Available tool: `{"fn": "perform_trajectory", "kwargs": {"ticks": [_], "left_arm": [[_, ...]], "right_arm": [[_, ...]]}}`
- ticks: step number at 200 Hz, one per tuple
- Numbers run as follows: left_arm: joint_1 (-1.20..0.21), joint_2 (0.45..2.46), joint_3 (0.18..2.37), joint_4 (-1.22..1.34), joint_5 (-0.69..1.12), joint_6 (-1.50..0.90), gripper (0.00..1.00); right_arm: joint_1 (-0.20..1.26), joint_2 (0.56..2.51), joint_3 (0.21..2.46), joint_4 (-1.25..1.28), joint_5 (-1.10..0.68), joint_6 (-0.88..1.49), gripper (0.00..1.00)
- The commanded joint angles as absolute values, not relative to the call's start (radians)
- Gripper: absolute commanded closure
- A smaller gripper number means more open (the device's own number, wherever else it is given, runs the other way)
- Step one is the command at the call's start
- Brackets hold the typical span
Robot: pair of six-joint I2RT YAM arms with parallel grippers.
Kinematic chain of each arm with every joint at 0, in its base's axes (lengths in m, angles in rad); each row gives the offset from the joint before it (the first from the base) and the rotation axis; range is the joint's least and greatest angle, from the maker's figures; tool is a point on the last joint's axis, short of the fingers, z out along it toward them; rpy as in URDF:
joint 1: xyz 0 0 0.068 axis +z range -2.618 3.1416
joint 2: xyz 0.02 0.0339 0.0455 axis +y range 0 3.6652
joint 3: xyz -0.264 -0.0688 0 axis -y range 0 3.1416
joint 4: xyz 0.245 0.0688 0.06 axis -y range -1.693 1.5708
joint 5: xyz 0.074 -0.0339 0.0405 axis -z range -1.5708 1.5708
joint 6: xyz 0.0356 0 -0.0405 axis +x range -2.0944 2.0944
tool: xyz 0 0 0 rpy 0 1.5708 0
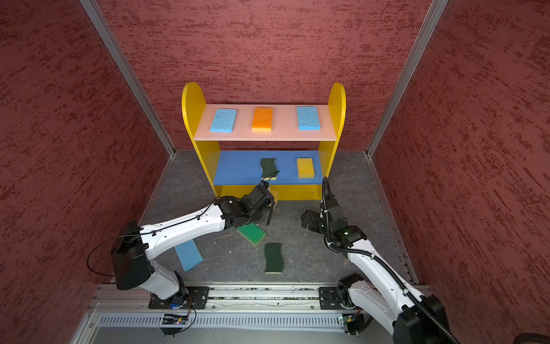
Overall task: Arrange cleaning sponges on a shelf
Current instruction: Pick up the cleaning sponge from the center of the table, then place the cleaning sponge on the shelf.
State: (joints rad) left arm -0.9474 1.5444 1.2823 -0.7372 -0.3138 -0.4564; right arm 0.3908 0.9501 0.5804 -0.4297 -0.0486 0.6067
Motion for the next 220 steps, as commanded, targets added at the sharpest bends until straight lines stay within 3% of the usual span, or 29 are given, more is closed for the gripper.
{"fn": "perform_trajectory", "kwargs": {"ticks": [1,123,220], "left_arm": [[-0.927,1.494,1.258,-0.792,-0.352,-0.485,0.34],[-0.742,1.376,1.256,-0.849,-0.361,-0.450,0.34],[-0.579,1.384,1.205,-0.589,-0.334,-0.368,0.34]], "right_arm": [[0.396,0.966,0.608,-0.383,-0.061,0.629,0.02],[0.397,1.020,0.617,-0.335,-0.073,0.635,0.02],[0.396,1.054,0.643,-0.342,-0.067,0.619,0.02]]}}
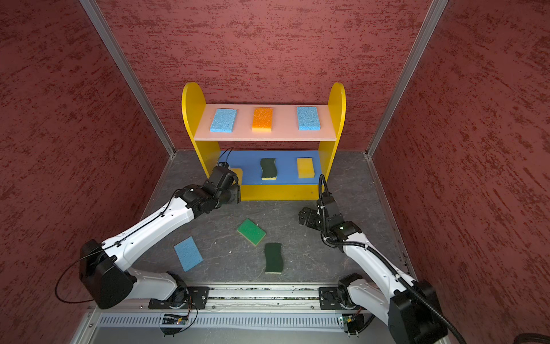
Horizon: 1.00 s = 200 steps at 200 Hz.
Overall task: Arrange cleaning sponges on a shelf
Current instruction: Place the cleaning sponge on the shelf.
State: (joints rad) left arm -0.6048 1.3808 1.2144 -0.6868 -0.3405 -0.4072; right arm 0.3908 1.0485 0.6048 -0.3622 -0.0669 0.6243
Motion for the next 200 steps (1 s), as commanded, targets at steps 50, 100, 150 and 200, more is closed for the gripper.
{"fn": "perform_trajectory", "kwargs": {"ticks": [50,100,150,200], "left_arm": [[-0.560,1.439,1.236,-0.545,-0.361,-0.325,0.34],[-0.551,1.514,1.271,-0.532,-0.417,-0.314,0.34],[-0.520,1.544,1.267,-0.479,-0.419,-0.292,0.35],[-0.483,1.568,1.257,-0.405,-0.379,-0.285,0.34]], "right_arm": [[0.397,1.063,0.657,-0.352,-0.060,0.612,0.02],[0.396,1.100,0.682,-0.351,-0.060,0.606,0.02],[0.396,1.145,0.693,-0.334,-0.061,0.611,0.02],[0.396,1.176,0.704,-0.324,-0.057,0.605,0.02]]}}
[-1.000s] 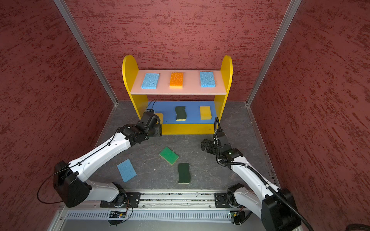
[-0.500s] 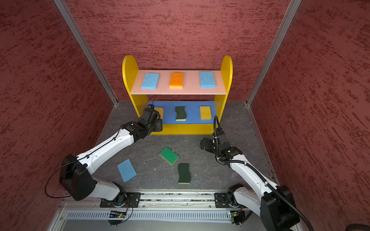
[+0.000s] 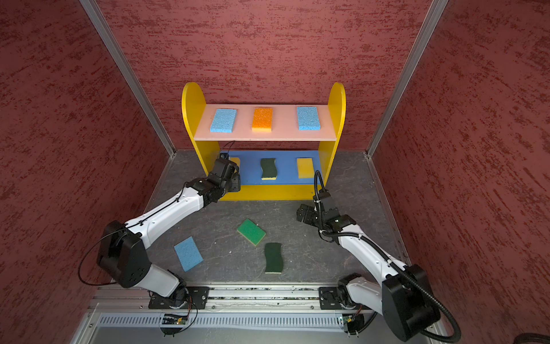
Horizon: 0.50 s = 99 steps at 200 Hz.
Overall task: Arrange cleaning sponges on a shelf
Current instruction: Place the cleaning sponge on the shelf.
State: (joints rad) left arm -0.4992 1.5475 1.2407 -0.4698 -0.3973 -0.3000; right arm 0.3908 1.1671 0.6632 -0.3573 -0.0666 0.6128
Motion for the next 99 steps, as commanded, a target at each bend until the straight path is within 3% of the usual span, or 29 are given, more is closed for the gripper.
{"fn": "perform_trajectory", "kwargs": {"ticks": [1,99], "left_arm": [[-0.483,1.568,1.256,-0.404,-0.378,-0.284,0.34],[-0.462,1.636,1.297,-0.389,-0.368,-0.257,0.34]], "right_arm": [[0.397,1.177,0.704,-0.324,-0.057,0.605,0.02],[0.397,1.212,0.715,-0.309,-0.066,0.603,0.02]]}}
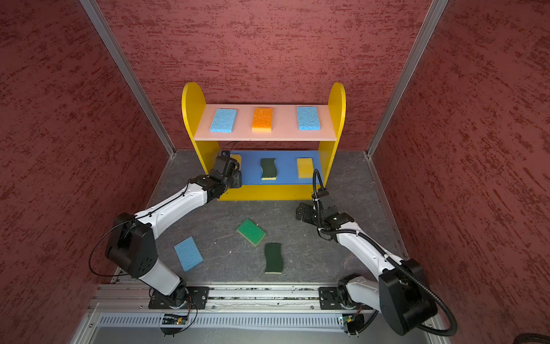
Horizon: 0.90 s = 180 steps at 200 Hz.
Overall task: Arrange cleaning sponges on a shelf
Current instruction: Place the cleaning sponge on the shelf.
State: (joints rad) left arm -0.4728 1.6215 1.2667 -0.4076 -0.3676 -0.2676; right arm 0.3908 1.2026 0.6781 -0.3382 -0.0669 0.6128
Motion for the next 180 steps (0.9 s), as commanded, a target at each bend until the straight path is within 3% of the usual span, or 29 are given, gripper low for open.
{"fn": "perform_trajectory", "kwargs": {"ticks": [1,112,180], "left_arm": [[-0.461,1.637,1.297,-0.388,-0.369,-0.258,0.34],[-0.455,1.694,1.324,-0.387,-0.359,-0.259,0.33],[-0.455,1.713,1.333,-0.405,-0.369,-0.265,0.27]], "right_arm": [[0.397,1.213,0.716,-0.309,-0.066,0.603,0.02],[0.396,1.260,0.734,-0.297,-0.063,0.581,0.02],[0.396,1.299,0.748,-0.281,-0.075,0.578,0.02]]}}
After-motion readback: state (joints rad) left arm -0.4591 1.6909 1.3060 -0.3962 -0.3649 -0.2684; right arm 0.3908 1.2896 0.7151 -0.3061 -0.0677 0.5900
